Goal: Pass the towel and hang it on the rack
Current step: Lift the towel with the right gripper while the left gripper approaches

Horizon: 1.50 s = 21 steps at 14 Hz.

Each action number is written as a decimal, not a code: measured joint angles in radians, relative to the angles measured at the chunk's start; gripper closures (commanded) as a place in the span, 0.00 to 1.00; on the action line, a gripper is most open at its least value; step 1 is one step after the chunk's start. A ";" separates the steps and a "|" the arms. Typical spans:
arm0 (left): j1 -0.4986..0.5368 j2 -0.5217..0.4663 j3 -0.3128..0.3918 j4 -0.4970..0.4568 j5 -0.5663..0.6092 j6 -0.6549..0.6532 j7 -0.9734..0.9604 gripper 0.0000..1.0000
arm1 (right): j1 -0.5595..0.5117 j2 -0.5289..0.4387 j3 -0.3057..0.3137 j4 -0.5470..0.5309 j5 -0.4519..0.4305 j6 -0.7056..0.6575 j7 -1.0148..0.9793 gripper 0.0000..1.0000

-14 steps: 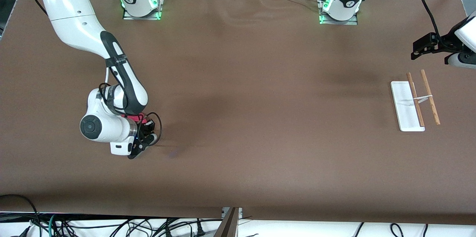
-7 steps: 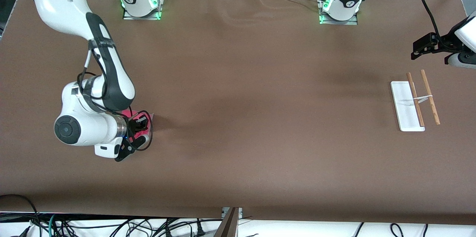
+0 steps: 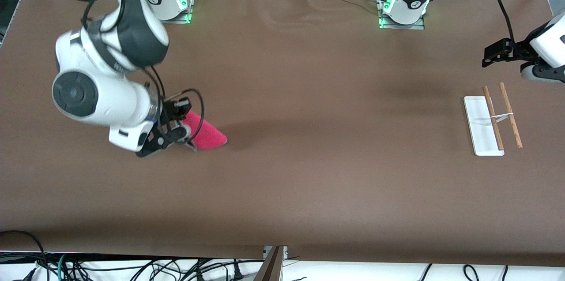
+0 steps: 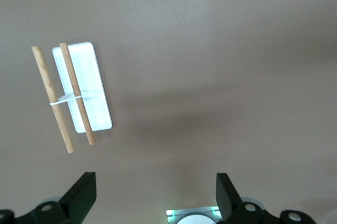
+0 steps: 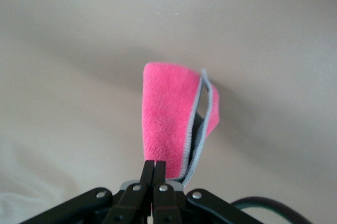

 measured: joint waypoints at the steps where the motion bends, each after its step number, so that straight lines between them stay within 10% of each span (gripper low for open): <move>1: -0.004 0.010 -0.004 0.000 -0.005 -0.003 0.000 0.00 | 0.027 -0.025 0.001 0.000 0.002 -0.013 0.045 1.00; 13: -0.045 0.158 -0.007 0.030 -0.626 0.020 0.277 0.00 | 0.259 -0.122 0.001 0.074 0.107 -0.006 0.580 1.00; 21: -0.100 0.281 -0.054 0.033 -0.986 0.074 0.573 0.00 | 0.312 -0.114 0.004 0.082 0.274 0.244 0.873 1.00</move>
